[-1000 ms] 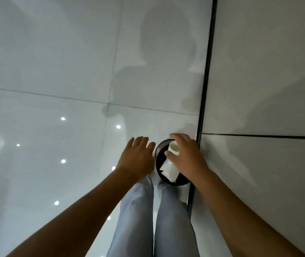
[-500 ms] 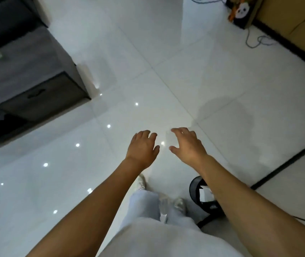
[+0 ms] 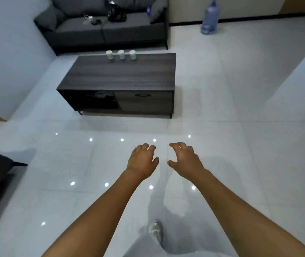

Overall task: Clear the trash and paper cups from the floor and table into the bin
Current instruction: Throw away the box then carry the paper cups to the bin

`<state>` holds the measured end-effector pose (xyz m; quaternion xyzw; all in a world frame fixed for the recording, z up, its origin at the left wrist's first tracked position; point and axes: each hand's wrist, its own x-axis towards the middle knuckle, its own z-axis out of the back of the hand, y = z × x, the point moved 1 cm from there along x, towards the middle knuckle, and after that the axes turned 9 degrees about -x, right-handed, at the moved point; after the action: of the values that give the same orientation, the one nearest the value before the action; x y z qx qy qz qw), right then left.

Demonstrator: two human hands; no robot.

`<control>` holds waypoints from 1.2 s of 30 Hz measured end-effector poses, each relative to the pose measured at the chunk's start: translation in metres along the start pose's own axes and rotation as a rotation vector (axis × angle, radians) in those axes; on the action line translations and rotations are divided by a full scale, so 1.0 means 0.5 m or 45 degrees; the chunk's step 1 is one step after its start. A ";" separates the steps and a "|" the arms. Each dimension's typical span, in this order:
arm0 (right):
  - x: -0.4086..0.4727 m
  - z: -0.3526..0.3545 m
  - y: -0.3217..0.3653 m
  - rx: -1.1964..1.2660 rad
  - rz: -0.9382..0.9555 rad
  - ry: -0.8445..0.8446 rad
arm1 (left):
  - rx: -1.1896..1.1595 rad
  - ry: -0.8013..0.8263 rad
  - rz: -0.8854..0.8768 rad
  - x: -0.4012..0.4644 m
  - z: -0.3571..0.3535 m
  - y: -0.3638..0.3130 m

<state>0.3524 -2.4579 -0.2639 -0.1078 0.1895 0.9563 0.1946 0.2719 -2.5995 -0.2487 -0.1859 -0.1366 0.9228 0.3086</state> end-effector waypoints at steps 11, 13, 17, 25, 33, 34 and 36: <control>0.263 0.027 0.178 -0.007 0.078 0.023 | -0.124 -0.037 0.125 0.168 0.145 0.216; 0.318 0.039 0.172 0.000 0.075 0.033 | -0.141 -0.043 0.121 0.217 0.151 0.222; 0.446 0.068 0.140 0.011 0.069 0.042 | -0.162 -0.031 0.118 0.347 0.159 0.215; 0.744 0.194 0.017 0.000 0.072 0.071 | -0.236 -0.060 0.177 0.676 0.218 0.142; 0.952 0.326 -0.142 0.001 -0.002 0.075 | -0.261 0.000 0.100 0.957 0.253 0.033; 0.979 0.339 -0.166 -0.002 -0.013 0.078 | -0.263 0.017 0.087 0.995 0.252 0.020; 1.035 0.363 -0.216 -0.022 -0.025 0.095 | -0.272 0.045 0.076 1.072 0.250 -0.005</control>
<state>-0.0933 -2.1211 -0.2789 -0.1470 0.1875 0.9513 0.1956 -0.1772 -2.2823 -0.2750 -0.2380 -0.2231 0.9084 0.2617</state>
